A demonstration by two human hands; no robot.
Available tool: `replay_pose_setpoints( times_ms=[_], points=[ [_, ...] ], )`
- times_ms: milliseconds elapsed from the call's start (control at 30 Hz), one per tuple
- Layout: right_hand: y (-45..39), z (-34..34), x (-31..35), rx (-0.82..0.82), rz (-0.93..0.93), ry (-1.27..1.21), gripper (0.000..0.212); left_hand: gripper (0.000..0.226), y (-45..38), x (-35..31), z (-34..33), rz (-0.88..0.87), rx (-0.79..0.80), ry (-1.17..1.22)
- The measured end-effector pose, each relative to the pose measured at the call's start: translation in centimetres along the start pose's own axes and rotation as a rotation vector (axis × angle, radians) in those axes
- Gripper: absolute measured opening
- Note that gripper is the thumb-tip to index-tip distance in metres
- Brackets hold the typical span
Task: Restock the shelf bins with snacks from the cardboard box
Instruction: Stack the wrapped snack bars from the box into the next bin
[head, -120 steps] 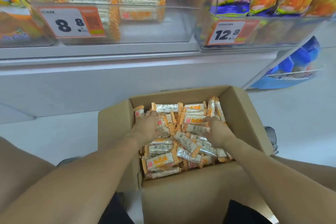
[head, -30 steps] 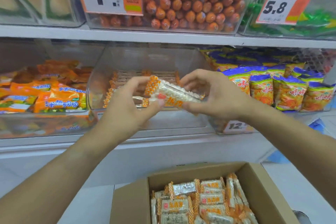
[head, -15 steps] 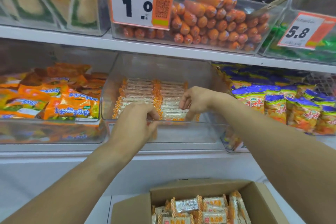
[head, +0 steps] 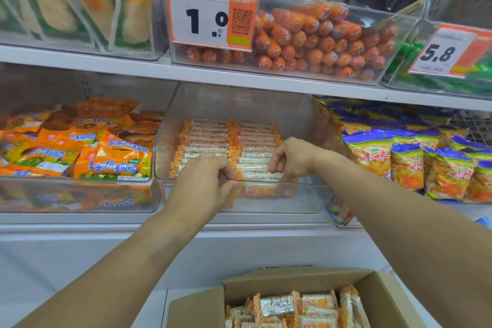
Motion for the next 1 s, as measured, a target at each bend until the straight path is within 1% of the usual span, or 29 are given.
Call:
replay_pose_setpoints(
  times_ms=[33,100,133,233,300,367,433,500,533,567,600,633,667,733,767,800,833,867,933,967,1000],
  points=[
    [0.1,0.0,0.1,0.002,-0.005,-0.011,0.022,0.02,0.0,0.0,0.0,0.0,-0.001,0.004],
    [0.2,0.3,0.1,-0.018,-0.014,-0.041,0.038,0.017,-0.1,-0.2,0.1,-0.009,-0.003,0.009],
    [0.3,0.5,0.0,-0.045,-0.02,-0.063,0.042,0.015,-0.1,-0.2,0.1,-0.016,-0.003,0.01],
    [1.1,1.3,-0.1,-0.146,-0.016,-0.142,0.039,0.015,0.0,0.0,-0.1,-0.032,0.003,0.007],
    [2.7,2.6,0.2,-0.227,0.002,-0.139,0.034,0.016,0.1,0.2,-0.1,-0.035,0.004,0.0],
    [5.5,4.9,1.2,-0.377,0.051,-0.075,0.022,0.015,0.1,-0.1,0.1,-0.058,-0.005,-0.018],
    [10.6,7.2,2.8,-0.602,0.136,-0.032,0.008,0.013,0.2,-2.0,0.3,-0.176,-0.029,-0.065],
    [16.4,7.5,4.1,-0.79,0.242,-0.095,0.007,0.01,1.0,-4.6,0.1,-0.329,-0.032,-0.052],
    [18.7,6.5,4.2,-0.831,0.274,-0.158,0.009,0.009,1.5,-5.5,-0.4,-0.369,-0.004,-0.024],
    [19.9,4.6,3.5,-0.81,0.286,-0.237,0.011,0.008,2.0,-6.0,-1.4,-0.378,0.044,0.003],
    [20.1,1.8,2.6,-0.718,0.278,-0.324,0.011,0.008,2.7,-6.2,-2.7,-0.373,0.101,0.017],
    [19.5,-1.6,1.6,-0.559,0.258,-0.423,0.009,0.008,3.3,-6.1,-4.3,-0.365,0.16,0.013],
    [19.0,-5.9,0.6,-0.357,0.227,-0.52,0.008,0.007,4.6,-5.9,-6.4,-0.351,0.218,0.012],
    [17.5,-15.0,-2.1,0.061,0.059,-0.636,0.012,0.006,6.9,-4.3,-11.2,-0.28,0.38,-0.002],
    [17.6,-19.7,-3.8,0.22,-0.046,-0.621,0.012,0.007,8.8,-3.0,-14.1,-0.22,0.489,-0.019],
    [17.8,-23.8,-5.4,0.32,-0.115,-0.551,0.012,0.009,10.9,-1.2,-16.7,-0.14,0.575,-0.027],
    [18.0,-27.2,-6.9,0.36,-0.158,-0.449,0.012,0.01,13.1,0.8,-18.5,-0.033,0.605,0.003],
    [18.4,-30.0,-8.2,0.382,-0.186,-0.36,0.013,0.009,15.0,3.1,-19.6,0.099,0.57,0.071],
    [19.9,-34.2,-10.0,0.443,-0.23,-0.276,0.018,0.006,19.1,7.6,-20.8,0.346,0.438,0.156],
    [20.9,-35.4,-10.7,0.482,-0.245,-0.231,0.021,0.006,21.0,9.2,-21.6,0.418,0.424,0.15],
    [21.8,-36.2,-11.3,0.512,-0.261,-0.186,0.023,0.007,22.9,10.5,-22.7,0.483,0.455,0.15]
  ],
)
Point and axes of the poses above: each hand's wrist, its own y-axis away from the middle knuckle, its own z-axis out of the back of the hand, x = y × z, the point moved 10 cm from there along -y, towards the middle knuckle, and after that the axes turned 15 degrees about y, right-handed, at the moved point
